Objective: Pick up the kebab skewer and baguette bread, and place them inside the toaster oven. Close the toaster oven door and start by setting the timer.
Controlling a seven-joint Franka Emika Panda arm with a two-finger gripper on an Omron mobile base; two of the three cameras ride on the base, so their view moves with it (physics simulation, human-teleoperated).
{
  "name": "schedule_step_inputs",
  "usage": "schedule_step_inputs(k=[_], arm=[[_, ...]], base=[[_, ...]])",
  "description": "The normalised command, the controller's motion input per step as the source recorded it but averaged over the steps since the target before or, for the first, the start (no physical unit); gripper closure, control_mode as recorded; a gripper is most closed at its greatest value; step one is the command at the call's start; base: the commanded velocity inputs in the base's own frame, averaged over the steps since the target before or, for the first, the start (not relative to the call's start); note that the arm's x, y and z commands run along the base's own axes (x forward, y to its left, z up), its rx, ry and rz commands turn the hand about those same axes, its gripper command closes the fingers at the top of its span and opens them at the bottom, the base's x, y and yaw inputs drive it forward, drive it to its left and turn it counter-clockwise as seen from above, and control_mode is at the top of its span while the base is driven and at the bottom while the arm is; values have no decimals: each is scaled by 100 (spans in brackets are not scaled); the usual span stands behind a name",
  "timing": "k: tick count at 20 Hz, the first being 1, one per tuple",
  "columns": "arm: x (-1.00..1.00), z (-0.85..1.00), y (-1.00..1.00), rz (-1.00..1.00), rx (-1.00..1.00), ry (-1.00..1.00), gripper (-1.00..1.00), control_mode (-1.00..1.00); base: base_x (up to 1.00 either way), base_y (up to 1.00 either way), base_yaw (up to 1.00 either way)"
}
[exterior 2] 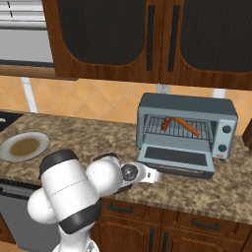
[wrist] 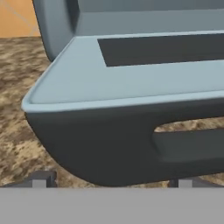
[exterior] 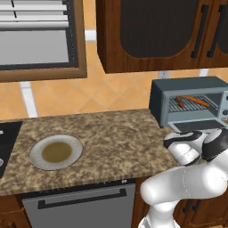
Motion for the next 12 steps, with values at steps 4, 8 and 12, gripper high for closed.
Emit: schedule_step_inputs(k=[4,8,12], arm=[[65,100,-29,0,5,0,-100,-100],[68,100,-31,0,7,0,-100,-100],[67,100,-25,0,6,0,-100,-100]], base=[[0,0,0],[0,0,0],[0,0,0]])
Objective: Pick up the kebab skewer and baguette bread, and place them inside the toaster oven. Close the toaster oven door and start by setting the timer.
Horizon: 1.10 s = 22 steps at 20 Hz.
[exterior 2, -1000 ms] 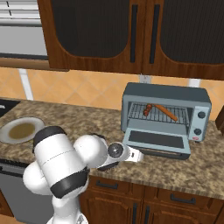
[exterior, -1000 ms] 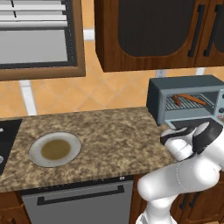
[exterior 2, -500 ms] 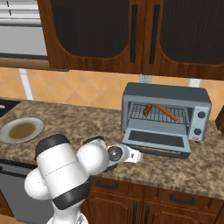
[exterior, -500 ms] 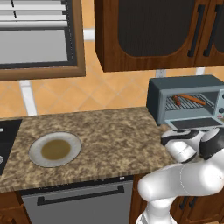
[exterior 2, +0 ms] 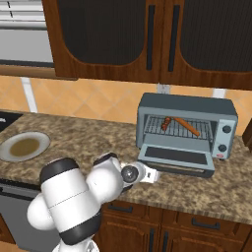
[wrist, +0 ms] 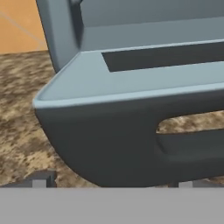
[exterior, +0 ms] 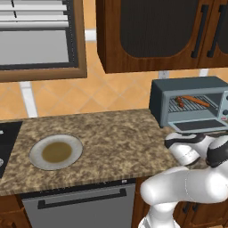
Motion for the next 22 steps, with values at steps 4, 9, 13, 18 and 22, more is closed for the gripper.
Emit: schedule_step_inputs(k=[4,9,13,18,22], arm=[[62,100,-20,0,4,0,-100,-100],[56,100,-15,0,1,0,-100,-100],[45,100,-14,0,0,0,-100,-100],[42,100,-13,2,0,3,-100,-100],[43,100,-30,5,0,10,-100,-100]], base=[[0,0,0],[0,0,0],[0,0,0],[0,0,0],[0,0,0]])
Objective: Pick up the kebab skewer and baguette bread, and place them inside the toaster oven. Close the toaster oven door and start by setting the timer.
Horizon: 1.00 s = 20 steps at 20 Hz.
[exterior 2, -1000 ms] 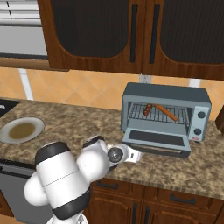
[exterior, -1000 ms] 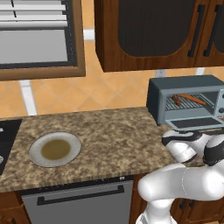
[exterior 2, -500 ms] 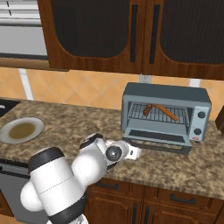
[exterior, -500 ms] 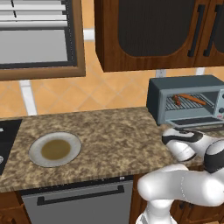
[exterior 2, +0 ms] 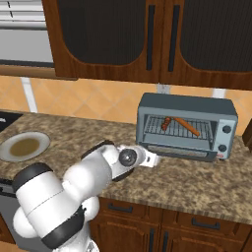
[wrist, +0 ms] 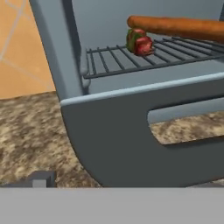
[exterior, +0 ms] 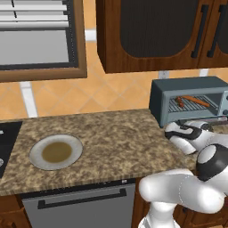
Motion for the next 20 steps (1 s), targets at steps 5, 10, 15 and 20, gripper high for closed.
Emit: schedule_step_inputs(k=[5,10,15,20], arm=[[45,100,-36,9,0,21,-100,-100],[57,95,-37,10,0,13,-100,-100],[52,27,-26,10,-1,7,-100,-100],[16,-31,-22,15,-6,6,-100,-100]], base=[[0,0,0],[0,0,0],[0,0,0],[0,0,0]])
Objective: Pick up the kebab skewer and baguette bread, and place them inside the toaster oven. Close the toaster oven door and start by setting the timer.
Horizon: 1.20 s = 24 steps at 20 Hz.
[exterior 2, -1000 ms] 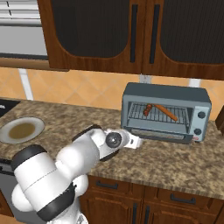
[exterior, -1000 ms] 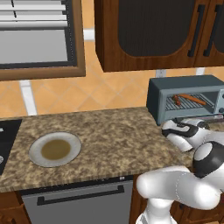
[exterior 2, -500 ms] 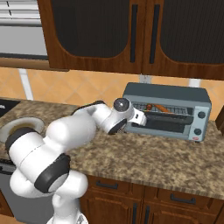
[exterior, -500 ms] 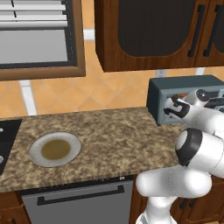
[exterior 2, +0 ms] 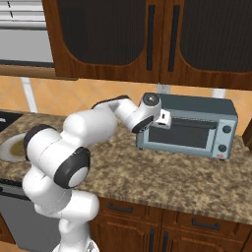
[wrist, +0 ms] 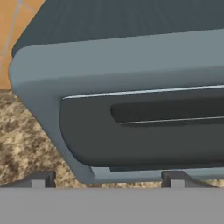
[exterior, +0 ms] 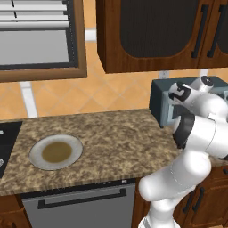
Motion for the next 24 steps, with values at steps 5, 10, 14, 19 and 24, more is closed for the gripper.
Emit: schedule_step_inputs(k=[5,10,14,19,24], arm=[[31,-42,-5,16,-7,4,-100,-100],[26,-21,-2,13,-6,0,-100,-100],[-33,-2,-22,12,-3,0,-100,-100],[-57,6,-38,9,0,0,-100,-100],[-39,11,-82,2,5,0,-100,-100]], base=[[0,0,0],[0,0,0],[0,0,0],[0,0,0],[0,0,0]])
